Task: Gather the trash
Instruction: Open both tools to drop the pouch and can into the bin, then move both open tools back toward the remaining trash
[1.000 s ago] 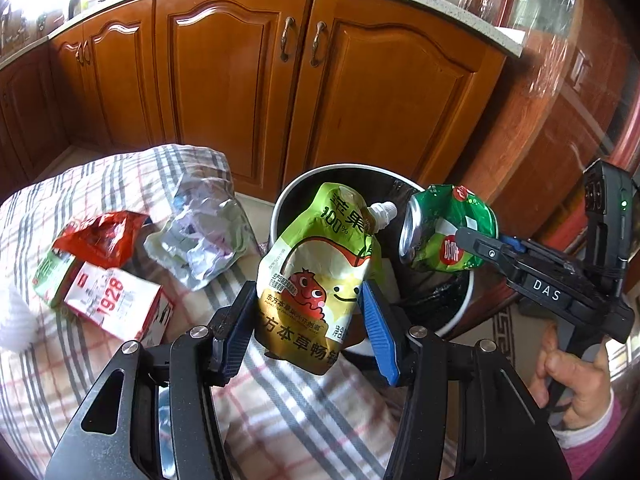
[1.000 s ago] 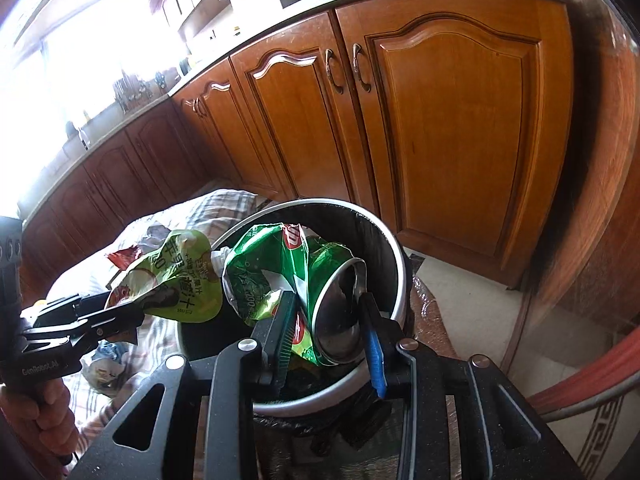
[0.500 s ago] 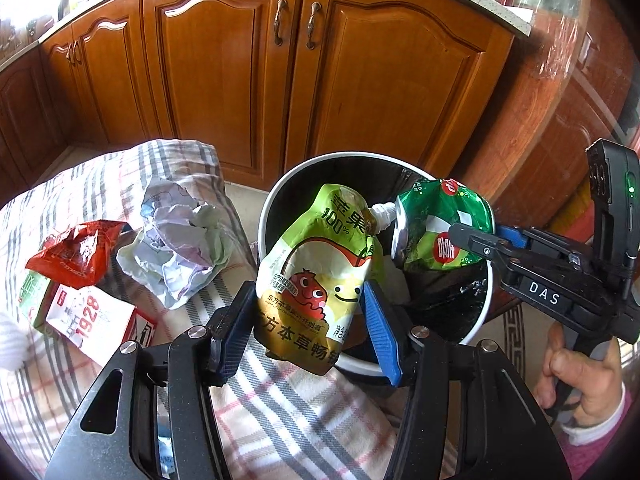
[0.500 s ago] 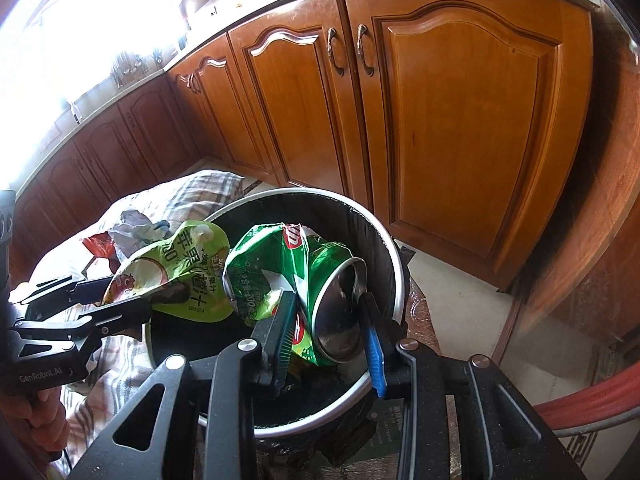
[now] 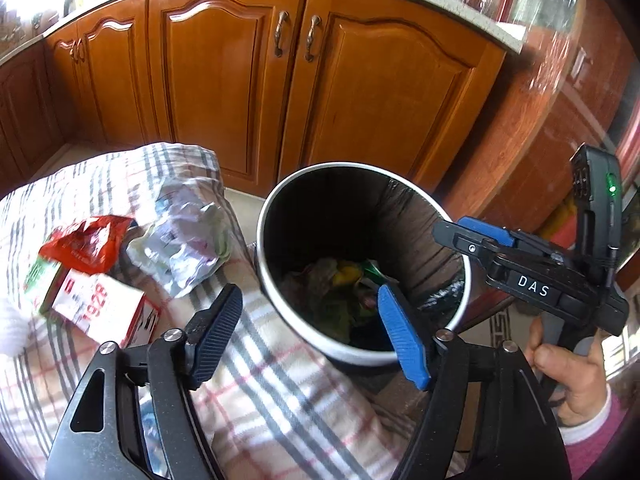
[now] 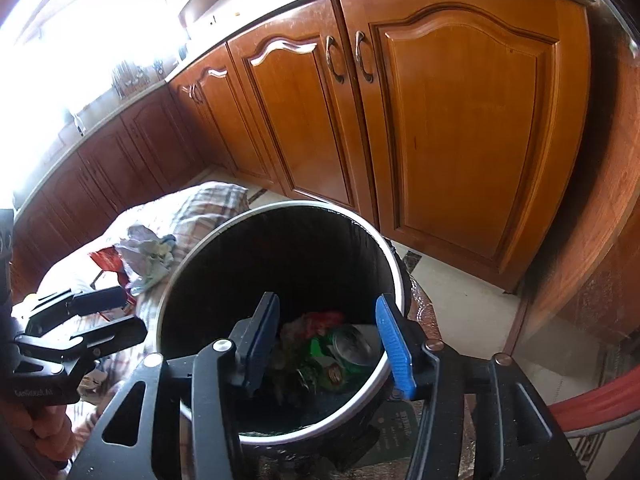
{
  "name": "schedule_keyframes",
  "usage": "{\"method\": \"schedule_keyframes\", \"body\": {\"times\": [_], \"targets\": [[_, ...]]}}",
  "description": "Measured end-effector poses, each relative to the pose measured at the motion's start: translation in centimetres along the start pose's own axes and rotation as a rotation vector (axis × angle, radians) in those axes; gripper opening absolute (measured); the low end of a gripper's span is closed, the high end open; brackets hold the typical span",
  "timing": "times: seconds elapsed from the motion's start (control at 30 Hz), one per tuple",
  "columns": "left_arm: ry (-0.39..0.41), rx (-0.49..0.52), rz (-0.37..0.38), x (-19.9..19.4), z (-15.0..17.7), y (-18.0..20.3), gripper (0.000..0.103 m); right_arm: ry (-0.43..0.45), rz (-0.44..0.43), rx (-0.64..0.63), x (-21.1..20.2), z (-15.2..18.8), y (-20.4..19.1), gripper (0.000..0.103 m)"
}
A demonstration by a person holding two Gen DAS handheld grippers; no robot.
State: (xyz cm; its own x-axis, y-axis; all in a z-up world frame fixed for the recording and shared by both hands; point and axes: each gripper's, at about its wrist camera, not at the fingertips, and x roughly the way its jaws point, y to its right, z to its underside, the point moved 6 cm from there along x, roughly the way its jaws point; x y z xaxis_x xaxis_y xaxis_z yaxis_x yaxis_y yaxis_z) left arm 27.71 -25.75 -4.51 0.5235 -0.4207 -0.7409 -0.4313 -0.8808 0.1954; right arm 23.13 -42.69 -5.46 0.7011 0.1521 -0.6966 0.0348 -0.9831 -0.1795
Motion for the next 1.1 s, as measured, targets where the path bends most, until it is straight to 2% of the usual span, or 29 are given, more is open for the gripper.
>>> {"method": "schedule_keyframes", "body": {"times": [0.17, 0.37, 0.57, 1.1], "targets": [[0.058, -0.032, -0.007, -3.0, 1.6, -1.4, 0.076, 0.036, -0.059, 0.025, -1.3, 0.6, -1.3, 0.079], [0.100, -0.098, -0.031, -6.3, 4.0, -4.2, 0.076, 0.067, -0.115, 0.046, -2.8, 1.9, -4.1, 0.085], [0.128, -0.168, -0.060, -8.9, 6.2, -7.1, 0.077, 0.063, -0.166, 0.044, -3.3, 3.4, -7.2, 0.087], [0.137, -0.333, -0.174, -12.4, 11.6, -16.9, 0.077, -0.035, -0.280, -0.014, -2.5, 8.3, -16.2, 0.087]]}}
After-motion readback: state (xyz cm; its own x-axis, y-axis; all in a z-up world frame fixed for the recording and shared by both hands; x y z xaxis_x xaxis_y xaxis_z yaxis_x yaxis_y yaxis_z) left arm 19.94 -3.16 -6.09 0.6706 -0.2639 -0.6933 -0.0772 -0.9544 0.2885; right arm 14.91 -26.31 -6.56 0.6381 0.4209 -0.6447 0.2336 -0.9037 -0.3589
